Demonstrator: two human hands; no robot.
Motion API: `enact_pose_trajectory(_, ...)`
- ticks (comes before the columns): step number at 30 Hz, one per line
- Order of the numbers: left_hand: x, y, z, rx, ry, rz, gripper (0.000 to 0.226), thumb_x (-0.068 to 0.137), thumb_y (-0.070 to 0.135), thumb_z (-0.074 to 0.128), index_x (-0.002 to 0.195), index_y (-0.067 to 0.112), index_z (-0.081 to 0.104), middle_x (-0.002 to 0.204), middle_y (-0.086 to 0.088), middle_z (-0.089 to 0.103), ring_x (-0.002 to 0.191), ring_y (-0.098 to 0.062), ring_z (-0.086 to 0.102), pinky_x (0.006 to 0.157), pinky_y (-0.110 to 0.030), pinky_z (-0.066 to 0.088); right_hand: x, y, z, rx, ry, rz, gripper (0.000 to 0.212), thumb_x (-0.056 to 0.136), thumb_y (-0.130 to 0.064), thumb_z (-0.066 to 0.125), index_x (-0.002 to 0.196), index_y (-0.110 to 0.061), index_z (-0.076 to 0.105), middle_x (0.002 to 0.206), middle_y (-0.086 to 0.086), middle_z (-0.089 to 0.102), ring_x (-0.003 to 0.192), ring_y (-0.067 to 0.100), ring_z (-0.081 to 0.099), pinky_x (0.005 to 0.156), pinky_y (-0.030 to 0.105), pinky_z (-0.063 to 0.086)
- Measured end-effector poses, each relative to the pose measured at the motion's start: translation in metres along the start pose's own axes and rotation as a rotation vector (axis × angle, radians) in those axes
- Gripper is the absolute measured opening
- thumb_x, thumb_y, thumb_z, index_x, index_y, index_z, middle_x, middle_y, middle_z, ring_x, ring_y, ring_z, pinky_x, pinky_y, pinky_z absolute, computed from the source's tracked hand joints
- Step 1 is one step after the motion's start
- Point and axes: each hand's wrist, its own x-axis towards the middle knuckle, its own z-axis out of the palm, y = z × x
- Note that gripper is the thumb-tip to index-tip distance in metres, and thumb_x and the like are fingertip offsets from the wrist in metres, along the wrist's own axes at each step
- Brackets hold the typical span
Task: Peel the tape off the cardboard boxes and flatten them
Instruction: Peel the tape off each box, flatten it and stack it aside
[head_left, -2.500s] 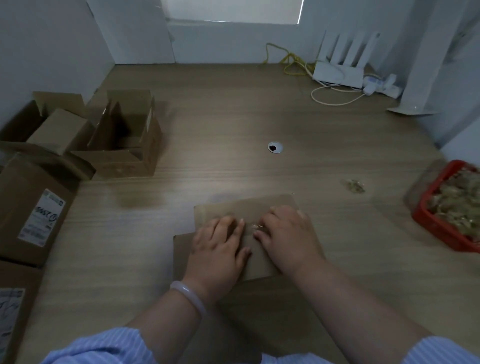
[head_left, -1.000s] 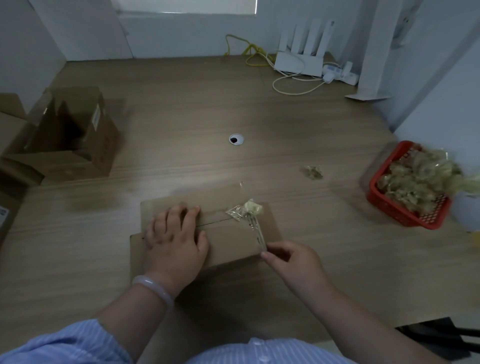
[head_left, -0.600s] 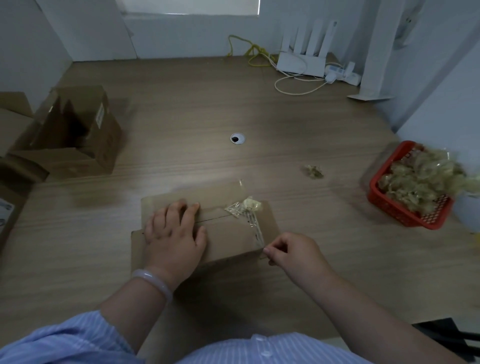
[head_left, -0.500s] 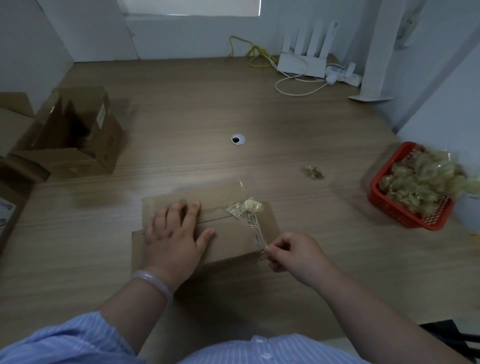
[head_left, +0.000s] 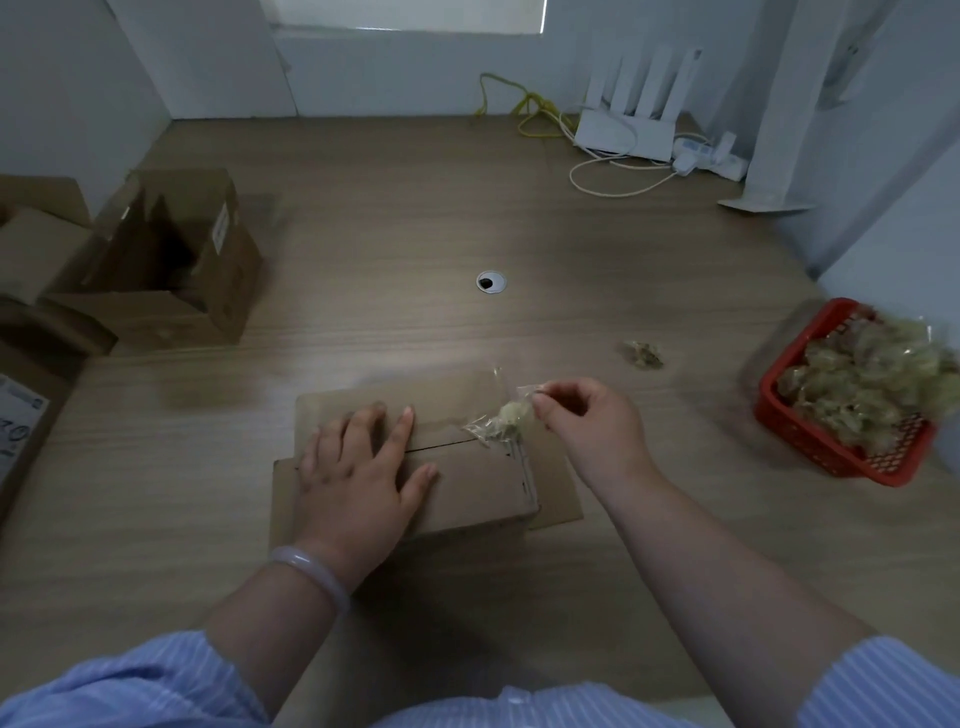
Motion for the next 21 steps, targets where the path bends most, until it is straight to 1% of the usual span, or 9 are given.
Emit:
enact_pose_trajectory(2,0.0,0.0,0.0,0.005,-0.008,-0.004,0.066,0.08,0.065,0.034,0.131,0.03,0.057,0.13,-0.006,0.052,0.116,-0.03,0.04,0.097,-0.049,0.034,0.002,0.004,0.005,-0.198,-0.077,-0.131,0.023,0.074,-0.023,0.08,0.093,-0.02,0.068,0.095,-0.003,0.067,0.088,0.011,0.064,0.085,0.029,0.053)
enact_pose_trajectory(4,0.0,0.0,-0.001,0.008,-0.02,-0.009,0.066,0.08,0.066,0.033,0.131,0.031,0.056,0.131,-0.006,0.051,0.116,-0.029,0.04,0.097,-0.048,0.032,0.001,0.012,0.006,-0.386,-0.183,-0.251,0.046,0.068,-0.029,0.083,0.11,-0.022,0.066,0.116,-0.001,0.056,0.107,0.012,0.056,0.096,0.029,0.047)
enact_pose_trajectory(6,0.0,-0.001,-0.001,0.009,-0.029,-0.007,0.065,0.081,0.066,0.033,0.132,0.031,0.055,0.132,-0.005,0.05,0.116,-0.029,0.039,0.098,-0.048,0.032,0.003,0.021,0.004,-0.466,-0.256,-0.333,0.058,0.067,-0.029,0.084,0.12,-0.02,0.063,0.123,0.001,0.053,0.114,0.014,0.051,0.101,0.03,0.042)
enact_pose_trajectory(9,0.0,-0.001,-0.001,0.009,-0.035,-0.004,0.065,0.081,0.066,0.033,0.132,0.031,0.055,0.132,-0.004,0.05,0.117,-0.028,0.038,0.099,-0.047,0.03,0.01,0.017,0.002,-0.524,-0.24,-0.42,0.039,0.073,-0.023,0.079,0.109,-0.015,0.068,0.104,0.0,0.062,0.099,0.014,0.056,0.088,0.017,0.038)
enact_pose_trajectory(10,0.0,-0.001,-0.001,0.01,-0.042,-0.004,0.065,0.082,0.066,0.033,0.133,0.031,0.054,0.132,-0.004,0.05,0.118,-0.027,0.038,0.1,-0.047,0.031,0.013,0.014,0.002,-0.552,-0.239,-0.445,0.029,0.075,-0.023,0.078,0.101,-0.014,0.069,0.096,0.0,0.062,0.092,0.015,0.056,0.081,0.017,0.038)
enact_pose_trajectory(12,0.0,-0.001,-0.002,0.005,-0.05,-0.002,0.065,0.082,0.065,0.032,0.133,0.031,0.054,0.133,-0.004,0.05,0.118,-0.027,0.038,0.1,-0.049,0.034,0.019,0.01,0.003,-0.617,-0.268,-0.486,0.015,0.079,-0.023,0.074,0.087,-0.012,0.067,0.085,0.0,0.061,0.084,0.016,0.053,0.075,0.024,0.04)
enact_pose_trajectory(14,0.0,-0.001,-0.004,-0.009,-0.057,0.002,0.065,0.083,0.065,0.032,0.134,0.031,0.053,0.133,-0.006,0.05,0.119,-0.028,0.039,0.101,-0.049,0.035,0.026,0.01,0.002,-0.646,-0.288,-0.474,0.011,0.084,-0.023,0.069,0.083,-0.012,0.066,0.08,0.0,0.059,0.081,0.017,0.052,0.07,0.026,0.036)
enact_pose_trajectory(17,0.0,-0.002,-0.004,-0.014,-0.069,0.016,0.065,0.084,0.064,0.032,0.135,0.03,0.052,0.133,-0.006,0.05,0.12,-0.029,0.041,0.101,-0.049,0.034,0.033,0.011,0.005,-0.58,-0.253,-0.383,0.011,0.087,-0.022,0.065,0.079,-0.014,0.064,0.074,-0.003,0.057,0.073,0.016,0.052,0.065,0.023,0.031)
enact_pose_trajectory(21,0.0,-0.002,-0.005,-0.02,-0.072,0.023,0.064,0.084,0.063,0.034,0.133,0.028,0.055,0.131,-0.007,0.051,0.118,-0.03,0.044,0.098,-0.049,0.038,0.047,0.003,0.002,-0.195,-0.109,0.006,0.016,0.091,-0.022,0.062,0.076,-0.019,0.058,0.074,0.006,0.066,0.062,0.016,0.064,0.062,0.025,0.049)
